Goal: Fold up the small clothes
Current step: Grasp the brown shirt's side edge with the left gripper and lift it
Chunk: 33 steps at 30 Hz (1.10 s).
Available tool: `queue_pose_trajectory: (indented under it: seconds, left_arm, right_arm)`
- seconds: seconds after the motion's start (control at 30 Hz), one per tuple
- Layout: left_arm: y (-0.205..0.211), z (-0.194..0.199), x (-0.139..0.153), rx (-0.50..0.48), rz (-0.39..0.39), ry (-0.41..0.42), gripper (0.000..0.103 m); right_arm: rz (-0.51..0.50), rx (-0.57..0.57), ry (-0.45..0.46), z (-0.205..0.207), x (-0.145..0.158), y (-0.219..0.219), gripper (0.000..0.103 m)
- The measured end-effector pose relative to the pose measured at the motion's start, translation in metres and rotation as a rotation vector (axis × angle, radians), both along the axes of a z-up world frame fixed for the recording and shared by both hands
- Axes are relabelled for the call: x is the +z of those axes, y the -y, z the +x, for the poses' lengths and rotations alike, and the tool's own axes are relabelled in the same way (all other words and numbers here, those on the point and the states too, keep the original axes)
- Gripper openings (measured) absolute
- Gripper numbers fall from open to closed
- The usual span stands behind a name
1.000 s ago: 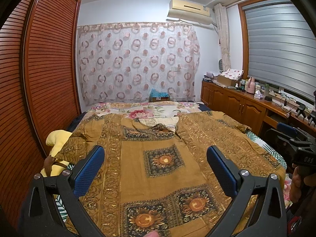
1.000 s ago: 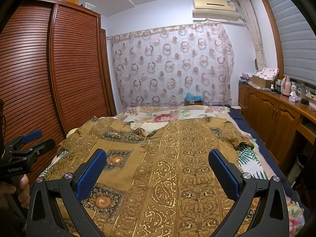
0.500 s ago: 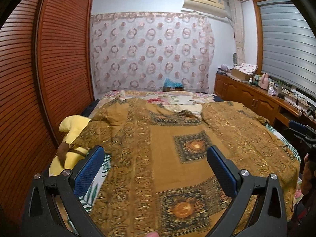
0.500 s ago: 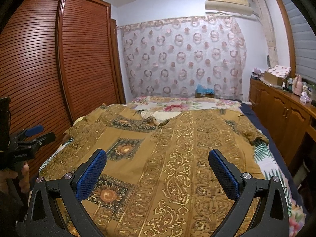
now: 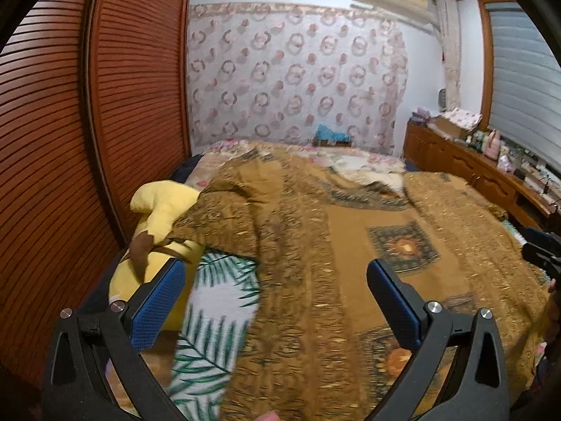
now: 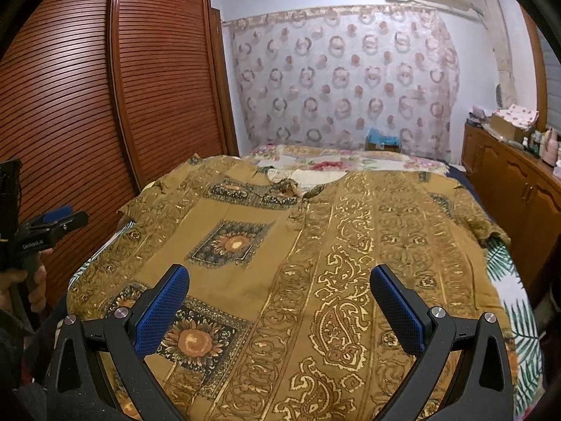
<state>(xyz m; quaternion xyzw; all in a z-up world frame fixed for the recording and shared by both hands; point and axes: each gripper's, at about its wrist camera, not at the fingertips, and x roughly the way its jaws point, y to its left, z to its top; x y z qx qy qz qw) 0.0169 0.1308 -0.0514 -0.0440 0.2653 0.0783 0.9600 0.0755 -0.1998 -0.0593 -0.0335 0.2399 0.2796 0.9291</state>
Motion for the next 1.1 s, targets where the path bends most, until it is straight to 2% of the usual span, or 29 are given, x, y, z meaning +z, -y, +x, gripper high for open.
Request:
queue_pose_trajectory:
  seconds: [0.1, 0.23, 0.33, 0.77, 0.87, 1.1]
  left_arm:
    - [-0.017, 0.011, -0.005, -0.026, -0.042, -0.03, 0.103]
    - [-0.032, 0.033, -0.008, -0.032, -0.045, -0.073, 0.103]
    - [-0.048, 0.05, -0.013, -0.039, -0.08, -0.107, 0.098]
    - [-0.125, 0.106, -0.055, 0.013, -0.148, -0.274, 0.073]
    - [-0.127, 0.111, -0.063, -0.003, -0.147, -0.301, 0.066]
    - [-0.126, 0.128, -0.061, -0.039, -0.115, -0.309, 0.045]
  right_arm:
    - [-0.011, 0.013, -0.012, 0.009, 0.001, -0.003, 0.102]
    - [-0.03, 0.042, -0.025, 0.025, 0.004, -0.007, 0.1]
    - [-0.039, 0.058, -0.04, 0.037, 0.003, -0.011, 0.1]
    - [-0.113, 0.101, -0.117, 0.076, -0.005, -0.031, 0.1]
    - [-0.119, 0.107, -0.126, 0.078, -0.006, -0.032, 0.1]
    - [-0.139, 0.112, -0.106, 0.072, -0.008, -0.039, 0.1]
